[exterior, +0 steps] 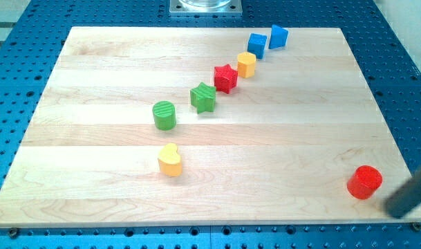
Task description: Move the yellow heart slightly up
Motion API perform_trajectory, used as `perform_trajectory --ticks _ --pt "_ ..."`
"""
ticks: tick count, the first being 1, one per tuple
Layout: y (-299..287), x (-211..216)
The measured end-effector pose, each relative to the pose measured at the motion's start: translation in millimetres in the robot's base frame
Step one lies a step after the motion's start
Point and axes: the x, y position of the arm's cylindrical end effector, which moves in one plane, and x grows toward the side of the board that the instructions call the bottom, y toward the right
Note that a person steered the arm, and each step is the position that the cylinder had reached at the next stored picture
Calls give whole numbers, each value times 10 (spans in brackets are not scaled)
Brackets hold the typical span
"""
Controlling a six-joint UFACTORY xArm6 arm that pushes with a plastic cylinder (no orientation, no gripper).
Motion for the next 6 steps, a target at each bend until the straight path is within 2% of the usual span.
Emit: perform_trajectory --ticks 2,3,4,5,6 --pt "-2662 -174" --pt "-2614 -733" --pt "-3233 -600" --pt "-3382 -1012" --pt "-2634 -1200"
